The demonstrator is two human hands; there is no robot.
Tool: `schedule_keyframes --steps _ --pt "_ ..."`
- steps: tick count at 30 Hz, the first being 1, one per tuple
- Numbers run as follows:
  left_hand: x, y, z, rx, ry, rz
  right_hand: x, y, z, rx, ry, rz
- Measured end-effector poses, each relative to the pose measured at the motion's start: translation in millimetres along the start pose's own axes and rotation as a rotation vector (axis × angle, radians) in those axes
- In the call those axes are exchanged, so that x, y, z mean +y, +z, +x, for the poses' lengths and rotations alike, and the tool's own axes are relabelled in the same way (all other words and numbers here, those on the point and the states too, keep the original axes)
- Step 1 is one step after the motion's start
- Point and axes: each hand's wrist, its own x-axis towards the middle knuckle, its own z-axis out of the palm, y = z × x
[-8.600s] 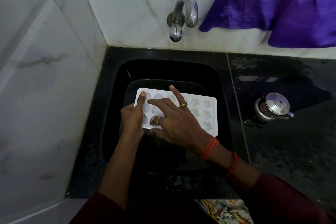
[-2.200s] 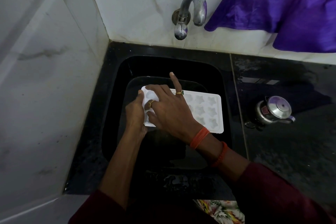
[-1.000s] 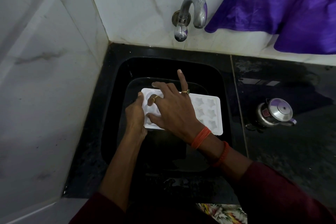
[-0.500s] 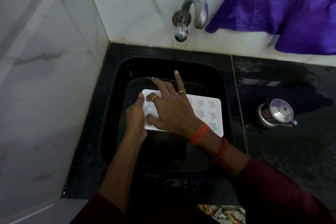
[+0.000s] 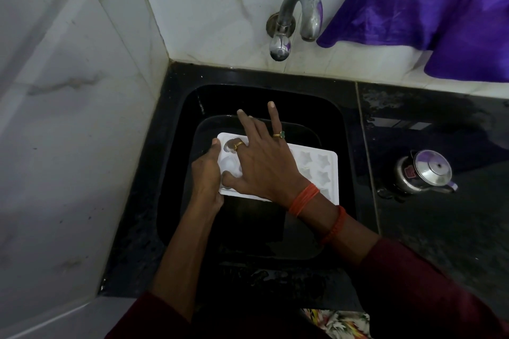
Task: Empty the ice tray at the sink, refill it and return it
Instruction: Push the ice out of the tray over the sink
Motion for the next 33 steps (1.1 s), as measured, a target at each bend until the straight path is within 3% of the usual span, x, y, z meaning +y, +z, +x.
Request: schedule_keyframes --steps 15,26,33 --pt "3.5 -3.5 0.3 0.008 -0.012 0.007 2.6 -3.9 2.8 -0.048 -0.072 -0.082" --pt "2.3 -7.2 11.5 0.007 -0.035 -0.033 -24.3 15.5 -9.8 0.104 -0.039 0.182" --pt "8.1 -13.3 13.9 0.094 -0.018 -0.015 -23.8 39.3 -18.3 0.039 0.061 0.198"
